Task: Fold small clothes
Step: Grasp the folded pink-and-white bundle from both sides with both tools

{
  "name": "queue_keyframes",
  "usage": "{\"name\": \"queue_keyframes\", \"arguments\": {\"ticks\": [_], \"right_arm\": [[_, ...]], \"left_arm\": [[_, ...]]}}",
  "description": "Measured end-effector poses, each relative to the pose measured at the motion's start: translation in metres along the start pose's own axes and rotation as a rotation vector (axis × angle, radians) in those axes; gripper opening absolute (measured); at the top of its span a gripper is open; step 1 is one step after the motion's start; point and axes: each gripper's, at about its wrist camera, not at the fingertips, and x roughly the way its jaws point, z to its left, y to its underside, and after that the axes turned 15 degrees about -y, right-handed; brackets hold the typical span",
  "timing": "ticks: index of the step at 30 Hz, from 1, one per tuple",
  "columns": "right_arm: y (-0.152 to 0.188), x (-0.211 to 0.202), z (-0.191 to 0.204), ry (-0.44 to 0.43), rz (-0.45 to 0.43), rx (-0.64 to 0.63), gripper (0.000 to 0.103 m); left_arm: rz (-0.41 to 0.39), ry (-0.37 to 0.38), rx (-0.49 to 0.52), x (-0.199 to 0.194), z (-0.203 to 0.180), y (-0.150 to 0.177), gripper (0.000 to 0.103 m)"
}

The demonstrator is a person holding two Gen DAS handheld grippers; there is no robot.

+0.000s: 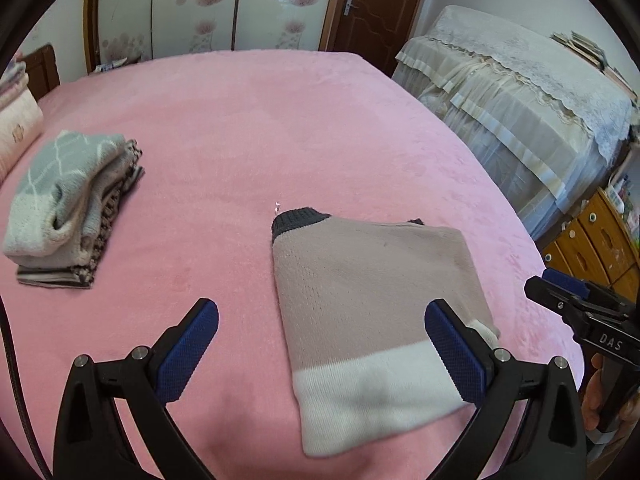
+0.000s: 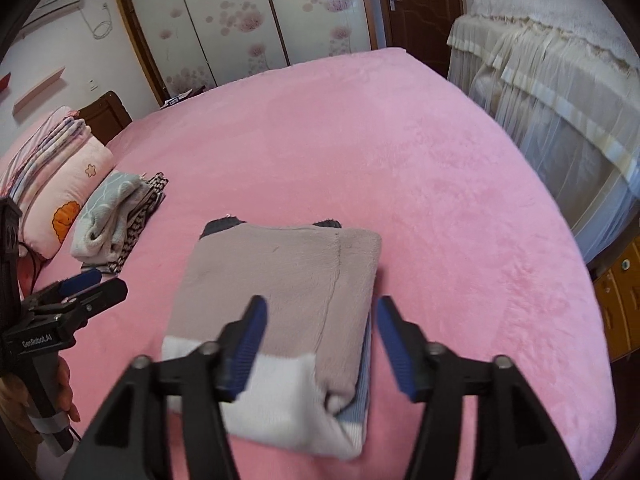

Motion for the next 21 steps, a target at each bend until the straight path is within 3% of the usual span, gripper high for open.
{"name": "queue_keyframes", "arguments": {"ticks": [4,6,9,16,21], "right_arm": [[0.007,-0.013,0.01,-0.011,0.005,-0.013,0.071],[0.01,-0.015,0.013,-0.004,0.01,-0.024,0.08],[0.014,-0.013,0.016,0.001,0.016,-0.044,0.083],[0.029,0.012,0.004,-0.017,0.064,-0.011,0.084],[0.042,0.037,-0.015,-0.003,0.087,0.022,0.088]], "left_arm": [[-0.027,-0.003,0.028,-0.02,-0.007,0.007,0.103],[-0.032,-0.006,0.032,-0.026,-0.01,0.011,0.103],[-0.038,-0.022,0.032,-0.027,-0.014,0.019,0.103],[-0.004,-0.042,0.03,0.004,-0.024,0.04,0.103],[0.042,-0.023,-0.032,0.033,-0.024,0.048,0.103]]}}
